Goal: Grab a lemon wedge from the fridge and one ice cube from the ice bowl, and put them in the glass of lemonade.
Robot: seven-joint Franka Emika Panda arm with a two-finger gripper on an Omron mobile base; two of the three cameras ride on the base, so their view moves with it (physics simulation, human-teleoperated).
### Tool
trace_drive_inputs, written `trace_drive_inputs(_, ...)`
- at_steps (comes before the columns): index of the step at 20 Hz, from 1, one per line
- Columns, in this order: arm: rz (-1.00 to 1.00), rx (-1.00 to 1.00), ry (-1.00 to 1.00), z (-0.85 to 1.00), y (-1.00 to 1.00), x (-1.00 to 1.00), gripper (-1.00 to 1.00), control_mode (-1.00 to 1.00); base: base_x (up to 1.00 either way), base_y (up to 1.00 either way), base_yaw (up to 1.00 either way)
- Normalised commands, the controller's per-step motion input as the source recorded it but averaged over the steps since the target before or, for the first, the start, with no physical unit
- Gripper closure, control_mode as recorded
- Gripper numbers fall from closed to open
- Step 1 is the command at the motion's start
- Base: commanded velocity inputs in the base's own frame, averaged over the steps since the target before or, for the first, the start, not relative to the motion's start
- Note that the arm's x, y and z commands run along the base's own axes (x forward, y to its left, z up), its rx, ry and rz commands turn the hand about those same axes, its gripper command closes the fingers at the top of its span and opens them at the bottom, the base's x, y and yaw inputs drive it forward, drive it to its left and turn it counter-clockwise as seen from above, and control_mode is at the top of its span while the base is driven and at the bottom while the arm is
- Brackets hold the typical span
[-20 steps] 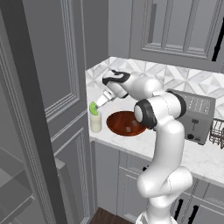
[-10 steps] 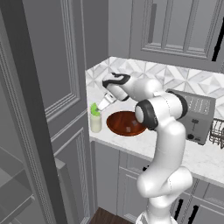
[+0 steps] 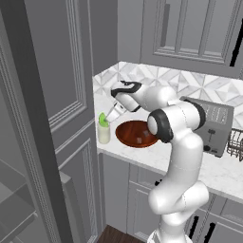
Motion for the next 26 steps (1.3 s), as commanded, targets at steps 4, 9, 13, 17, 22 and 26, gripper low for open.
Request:
trace_drive_inputs(4,-0.02,0.0,-0.06,0.42,0.0,0.0,-1.0,-1.0,0.0,0.0,0.0)
trace_drive_inputs(9,-0.04,-0.06,-0.01,0.85,-0.11,-0.02,-1.0,-1.0,0.0,0.0,0.0)
trace_drive_inputs(13,-0.13,-0.2,0.07,0.57,-0.61,-0.58,-1.0,-1.0,0.0,0.0,0.0)
trace_drive_inputs(17,-0.21,-0.28,0.01,0.18,-0.73,-0.94,-1.0,-1.0,0.0,0.0,0.0)
trace_drive_inputs(22,-0.25,-0.17,0.04,-0.61,-0.52,-0.65,-1.0,-1.0,0.0,0.0,0.0)
trace_drive_inputs(26,0.21,-0.11,0.02,-0.31,-0.34,0.42,-1.0,-1.0,0.0,0.0,0.0)
